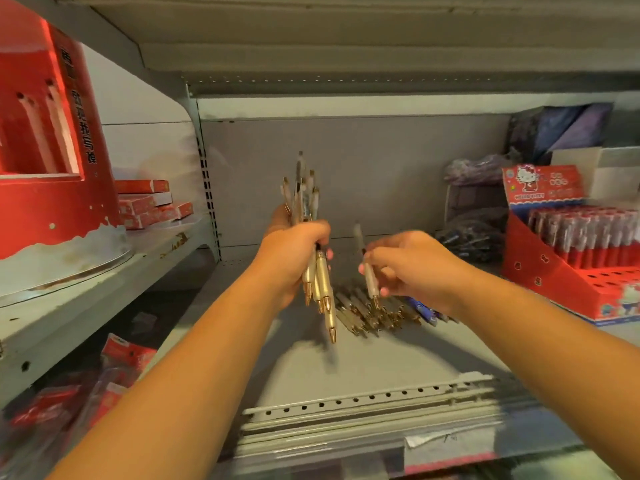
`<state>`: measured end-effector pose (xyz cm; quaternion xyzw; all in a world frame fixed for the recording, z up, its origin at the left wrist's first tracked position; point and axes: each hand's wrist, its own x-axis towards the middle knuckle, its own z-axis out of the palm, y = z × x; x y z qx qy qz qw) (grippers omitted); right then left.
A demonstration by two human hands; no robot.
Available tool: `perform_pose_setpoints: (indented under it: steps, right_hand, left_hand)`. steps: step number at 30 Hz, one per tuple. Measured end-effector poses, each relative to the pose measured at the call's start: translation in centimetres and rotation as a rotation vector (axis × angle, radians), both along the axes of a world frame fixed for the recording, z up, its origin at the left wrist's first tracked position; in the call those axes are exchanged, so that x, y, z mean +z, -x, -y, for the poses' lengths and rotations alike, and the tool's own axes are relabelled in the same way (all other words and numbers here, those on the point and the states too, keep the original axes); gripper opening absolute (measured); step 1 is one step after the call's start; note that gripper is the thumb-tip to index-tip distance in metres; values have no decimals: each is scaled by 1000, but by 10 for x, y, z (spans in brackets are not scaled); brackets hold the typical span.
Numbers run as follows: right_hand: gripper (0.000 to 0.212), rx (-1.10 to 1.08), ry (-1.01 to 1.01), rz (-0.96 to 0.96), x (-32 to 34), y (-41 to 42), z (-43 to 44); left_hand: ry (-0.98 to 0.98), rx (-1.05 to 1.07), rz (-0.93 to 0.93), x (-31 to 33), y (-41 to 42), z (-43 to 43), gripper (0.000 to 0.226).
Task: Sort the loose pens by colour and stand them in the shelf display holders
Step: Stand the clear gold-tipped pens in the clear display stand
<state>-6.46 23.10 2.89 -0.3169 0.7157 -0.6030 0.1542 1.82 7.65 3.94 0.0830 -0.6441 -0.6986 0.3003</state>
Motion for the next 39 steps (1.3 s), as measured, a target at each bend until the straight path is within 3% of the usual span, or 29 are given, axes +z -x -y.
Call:
perform_pose_setpoints:
  steps: [4, 11, 15, 26, 32, 39]
  right_hand:
    - [13, -37, 299, 114, 9, 4, -59]
    - [16, -145, 505, 138, 10, 23, -193]
    - [26, -205, 542, 111, 4, 39, -286]
    - [17, -327, 594, 111, -9, 93, -517]
    - [16, -259, 618, 90, -19, 145, -567]
    - [17, -128, 606, 86, -18, 240, -563]
  left_hand:
    - [-19, -130, -92, 6, 16, -52, 48]
    - [-70, -403, -178, 6, 58, -175, 49]
    - [-137, -559, -261, -2, 83, -262, 46]
    - [-251, -766, -311, -23, 162, -498, 52]
    - [-263, -799, -323, -30, 213, -547, 52]
    - [-196, -708, -357, -25, 287, -546, 56]
